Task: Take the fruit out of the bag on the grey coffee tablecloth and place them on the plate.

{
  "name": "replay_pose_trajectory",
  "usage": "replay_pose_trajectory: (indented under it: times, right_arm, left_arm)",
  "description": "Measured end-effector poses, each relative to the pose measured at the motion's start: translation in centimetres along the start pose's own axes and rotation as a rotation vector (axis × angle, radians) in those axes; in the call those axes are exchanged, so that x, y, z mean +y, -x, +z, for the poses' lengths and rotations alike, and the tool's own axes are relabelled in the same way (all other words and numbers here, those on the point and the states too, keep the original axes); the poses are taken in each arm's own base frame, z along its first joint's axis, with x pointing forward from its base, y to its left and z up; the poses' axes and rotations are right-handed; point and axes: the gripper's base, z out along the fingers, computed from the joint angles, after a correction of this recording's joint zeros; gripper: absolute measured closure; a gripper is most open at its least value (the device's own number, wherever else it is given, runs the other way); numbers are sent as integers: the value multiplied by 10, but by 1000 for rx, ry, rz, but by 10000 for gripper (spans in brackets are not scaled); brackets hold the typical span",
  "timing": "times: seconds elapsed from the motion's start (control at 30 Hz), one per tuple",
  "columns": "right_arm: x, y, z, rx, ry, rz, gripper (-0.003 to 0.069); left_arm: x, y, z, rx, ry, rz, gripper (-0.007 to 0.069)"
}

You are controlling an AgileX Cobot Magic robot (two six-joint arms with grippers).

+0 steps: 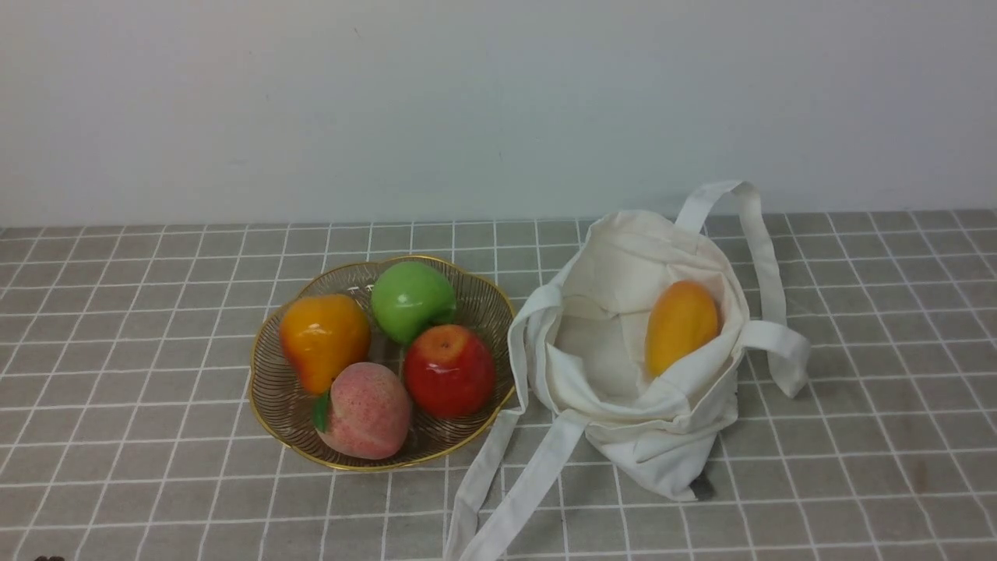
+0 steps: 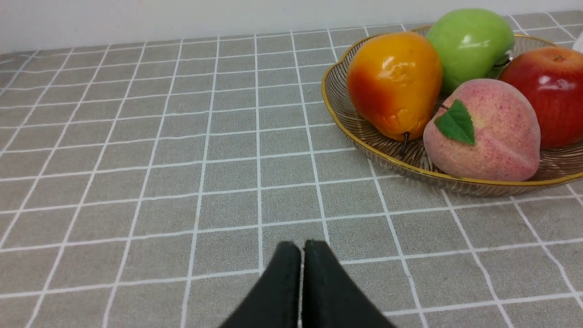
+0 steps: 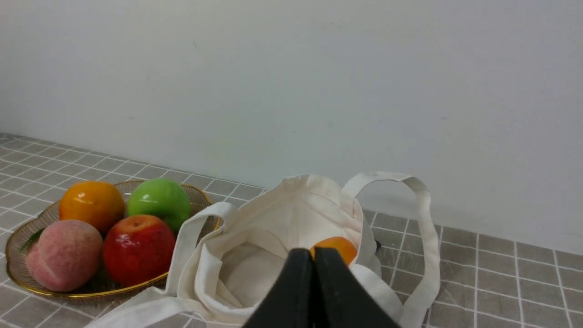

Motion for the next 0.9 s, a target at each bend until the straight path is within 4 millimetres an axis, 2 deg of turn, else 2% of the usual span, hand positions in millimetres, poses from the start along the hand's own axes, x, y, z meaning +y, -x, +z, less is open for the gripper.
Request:
replay_pose_trajectory:
  times: [0.13,0.17,0.3,0.47,0.57,0.9]
  right_arm:
    - [-7,-21,-4,18,-100,20,673]
    - [-7,-21,-4,18,-100,20,673]
    - [-12,-56,-6,61,-222,85,673]
    - [-13,-83,-5,102,-260,109,673]
    - [-13,-92,-4,132,-259,113,673]
    - [-12,-93,-4,149,-257,117,673]
  left_arm:
    - [0,0,0,0,0,0,632]
    - [0,0,0,0,0,0,632]
    - [0,0,0,0,0,0,632]
    - [0,0,0,0,0,0,632]
    - [0,0,0,0,0,0,632]
    - [0,0,0,0,0,0,632]
